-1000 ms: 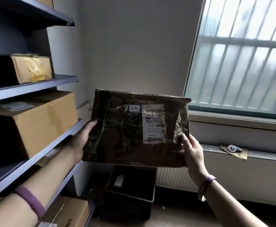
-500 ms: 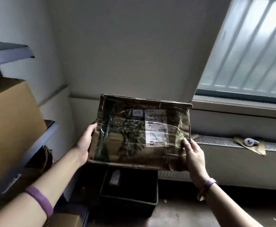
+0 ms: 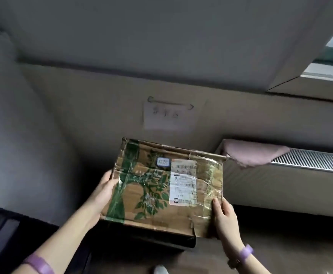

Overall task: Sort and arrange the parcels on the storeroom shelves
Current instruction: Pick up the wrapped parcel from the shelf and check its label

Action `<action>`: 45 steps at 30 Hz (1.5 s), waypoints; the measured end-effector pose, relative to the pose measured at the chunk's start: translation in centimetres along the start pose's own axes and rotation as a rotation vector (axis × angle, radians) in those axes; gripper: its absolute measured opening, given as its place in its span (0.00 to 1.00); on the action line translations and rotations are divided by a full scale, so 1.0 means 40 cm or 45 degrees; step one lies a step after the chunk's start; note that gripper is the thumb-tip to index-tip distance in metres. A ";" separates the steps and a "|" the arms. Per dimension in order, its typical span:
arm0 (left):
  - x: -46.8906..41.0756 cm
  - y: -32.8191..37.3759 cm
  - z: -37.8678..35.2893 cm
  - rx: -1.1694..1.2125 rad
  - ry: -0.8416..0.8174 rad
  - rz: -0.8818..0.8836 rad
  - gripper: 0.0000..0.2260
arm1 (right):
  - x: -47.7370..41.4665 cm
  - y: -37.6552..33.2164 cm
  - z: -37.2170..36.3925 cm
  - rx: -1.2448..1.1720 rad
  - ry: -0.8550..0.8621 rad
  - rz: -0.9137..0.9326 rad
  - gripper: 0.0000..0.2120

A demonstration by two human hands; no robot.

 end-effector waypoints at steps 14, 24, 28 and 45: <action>-0.758 -0.645 -0.234 -0.093 -0.023 0.548 0.21 | -0.242 0.906 -0.329 0.105 -0.096 -0.526 0.11; -0.958 -0.835 -0.351 -0.096 -0.016 0.454 0.22 | -0.235 1.148 -0.445 0.536 -0.183 -0.364 0.53; -1.009 -0.916 -0.369 -0.203 0.030 0.499 0.25 | -0.234 1.238 -0.480 0.556 -0.220 -0.391 0.49; -1.005 -0.957 -0.457 -0.956 0.369 0.166 0.27 | -0.235 1.342 -0.550 0.656 -0.279 -0.211 0.30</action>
Point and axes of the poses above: each hand's wrist, its own x-axis away from the middle knuckle, its own z-axis out of the back of the hand, y = z × x, the point moved 4 cm from there along -x, towards the middle knuckle, and after that the axes turned 10 degrees about z, right-handed, at the moved point
